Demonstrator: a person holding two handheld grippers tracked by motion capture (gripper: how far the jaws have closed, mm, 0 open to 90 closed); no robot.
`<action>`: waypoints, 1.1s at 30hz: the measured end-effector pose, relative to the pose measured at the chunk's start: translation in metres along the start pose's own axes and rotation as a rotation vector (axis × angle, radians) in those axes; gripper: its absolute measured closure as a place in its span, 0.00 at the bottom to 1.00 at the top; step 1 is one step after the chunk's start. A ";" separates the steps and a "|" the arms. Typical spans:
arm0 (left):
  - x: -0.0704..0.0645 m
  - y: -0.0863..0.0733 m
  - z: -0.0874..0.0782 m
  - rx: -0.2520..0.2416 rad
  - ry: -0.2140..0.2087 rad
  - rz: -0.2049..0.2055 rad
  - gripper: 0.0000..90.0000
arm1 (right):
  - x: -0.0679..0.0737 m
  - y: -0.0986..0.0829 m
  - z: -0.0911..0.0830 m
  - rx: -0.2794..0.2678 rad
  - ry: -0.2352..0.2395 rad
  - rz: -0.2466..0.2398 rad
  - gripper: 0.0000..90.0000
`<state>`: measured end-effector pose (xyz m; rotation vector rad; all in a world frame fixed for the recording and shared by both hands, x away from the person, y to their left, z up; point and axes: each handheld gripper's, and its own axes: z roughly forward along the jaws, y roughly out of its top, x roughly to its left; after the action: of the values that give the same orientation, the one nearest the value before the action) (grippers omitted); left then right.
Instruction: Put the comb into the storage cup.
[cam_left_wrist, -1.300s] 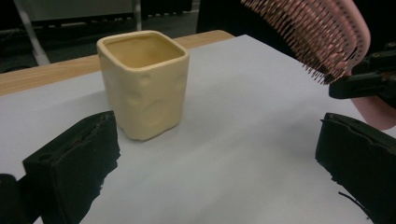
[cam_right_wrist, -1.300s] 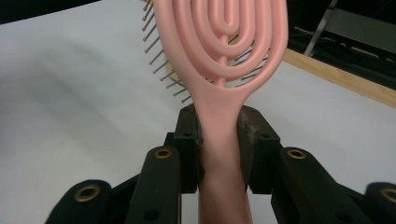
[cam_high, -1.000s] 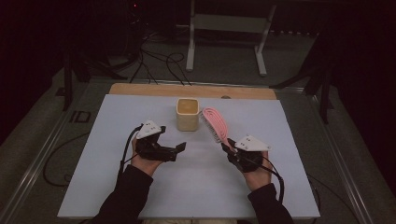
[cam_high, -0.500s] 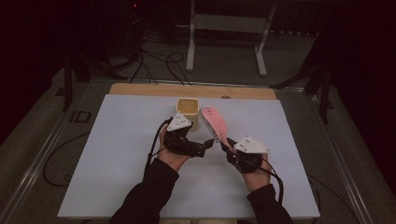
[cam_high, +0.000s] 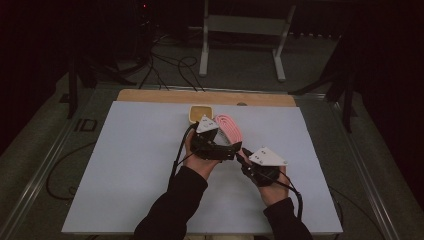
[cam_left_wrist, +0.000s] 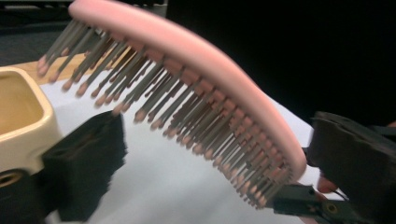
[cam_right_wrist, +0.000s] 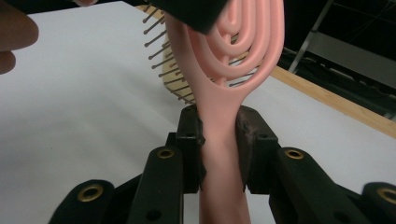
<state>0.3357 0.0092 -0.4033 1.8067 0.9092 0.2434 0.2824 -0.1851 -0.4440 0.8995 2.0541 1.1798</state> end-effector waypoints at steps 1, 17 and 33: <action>-0.001 0.000 0.000 0.005 0.010 0.008 0.07 | 0.000 0.000 0.000 0.000 0.000 0.000 0.81; -0.008 0.006 0.006 0.015 0.053 -0.005 0.24 | 0.004 0.001 0.000 -0.011 -0.007 -0.032 0.81; -0.007 0.003 0.007 0.010 0.005 -0.066 0.36 | 0.004 0.000 -0.001 -0.015 -0.026 -0.040 0.81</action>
<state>0.3362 -0.0014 -0.4019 1.7825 0.9736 0.2020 0.2793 -0.1818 -0.4443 0.8590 2.0308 1.1549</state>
